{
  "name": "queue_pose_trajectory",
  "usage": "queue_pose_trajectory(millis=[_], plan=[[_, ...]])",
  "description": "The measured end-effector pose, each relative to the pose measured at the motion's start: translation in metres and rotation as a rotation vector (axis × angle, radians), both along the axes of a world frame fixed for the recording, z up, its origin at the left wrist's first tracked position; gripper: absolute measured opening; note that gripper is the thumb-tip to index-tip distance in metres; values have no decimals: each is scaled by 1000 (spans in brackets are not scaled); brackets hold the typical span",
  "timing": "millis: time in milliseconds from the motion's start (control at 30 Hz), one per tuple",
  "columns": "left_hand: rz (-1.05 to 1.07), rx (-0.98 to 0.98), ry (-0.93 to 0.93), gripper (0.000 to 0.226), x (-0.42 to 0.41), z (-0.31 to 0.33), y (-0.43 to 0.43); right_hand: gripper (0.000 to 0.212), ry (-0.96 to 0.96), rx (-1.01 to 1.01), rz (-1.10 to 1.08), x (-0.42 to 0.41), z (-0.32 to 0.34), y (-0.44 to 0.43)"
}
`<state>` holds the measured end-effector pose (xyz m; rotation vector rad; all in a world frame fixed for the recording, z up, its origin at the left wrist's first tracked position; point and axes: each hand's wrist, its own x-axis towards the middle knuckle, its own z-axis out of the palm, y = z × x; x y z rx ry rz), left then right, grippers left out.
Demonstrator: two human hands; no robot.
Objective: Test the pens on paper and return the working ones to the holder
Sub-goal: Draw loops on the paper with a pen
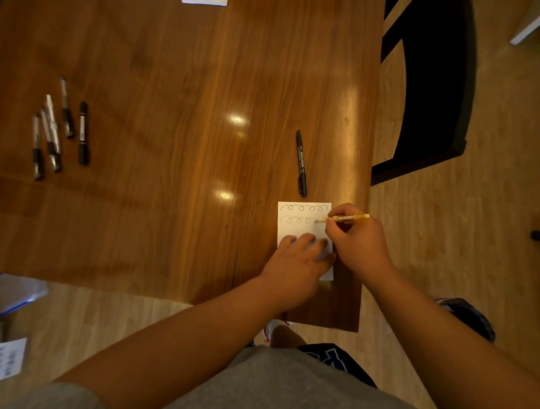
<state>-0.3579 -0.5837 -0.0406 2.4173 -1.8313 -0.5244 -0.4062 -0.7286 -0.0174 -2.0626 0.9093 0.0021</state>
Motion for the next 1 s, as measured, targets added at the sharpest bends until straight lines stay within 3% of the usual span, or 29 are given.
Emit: queue_pose_trajectory(millis=[433,633,1000], plan=[[30,-8,-1,64,0,-2,1,3,22,-48,-41,-6,0,-8],[41,-31,-3,53,-2,-2,-2,2,20,-65,-26,-7,2,-9],[52,0,-13,56,-1,-4,-2,4,32,-83,-60,-9,2,-13]])
